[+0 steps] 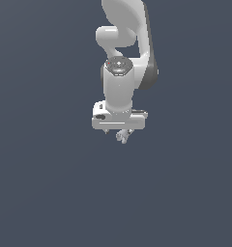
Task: Pick up the object and move it to a goal position.
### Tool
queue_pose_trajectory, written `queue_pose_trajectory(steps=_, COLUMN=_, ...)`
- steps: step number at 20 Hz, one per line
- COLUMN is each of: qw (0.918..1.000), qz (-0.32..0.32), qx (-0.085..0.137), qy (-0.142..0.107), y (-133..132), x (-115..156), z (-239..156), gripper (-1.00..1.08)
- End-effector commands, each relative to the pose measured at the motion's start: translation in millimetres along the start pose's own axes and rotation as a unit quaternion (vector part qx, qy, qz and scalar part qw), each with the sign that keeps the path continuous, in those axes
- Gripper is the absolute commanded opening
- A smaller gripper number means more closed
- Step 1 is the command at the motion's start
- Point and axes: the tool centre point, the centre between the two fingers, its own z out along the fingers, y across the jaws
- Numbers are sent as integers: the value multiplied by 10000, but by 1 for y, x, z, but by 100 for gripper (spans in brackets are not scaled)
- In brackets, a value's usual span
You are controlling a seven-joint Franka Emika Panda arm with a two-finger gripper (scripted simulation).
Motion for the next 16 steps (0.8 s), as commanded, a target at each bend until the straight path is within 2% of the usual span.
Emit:
queue_pose_trajectory(steps=1, qw=10000, qz=0, qx=0, qy=0, y=0, x=0, z=0, gripper=100)
queue_pose_trajectory(steps=9, qw=9999, qz=-37, qx=-99, qy=67, y=25, x=4, z=-1, gripper=100)
queue_pose_trajectory(steps=16, qw=9999, qz=-45, qx=-102, qy=69, y=25, x=4, z=-1, gripper=100)
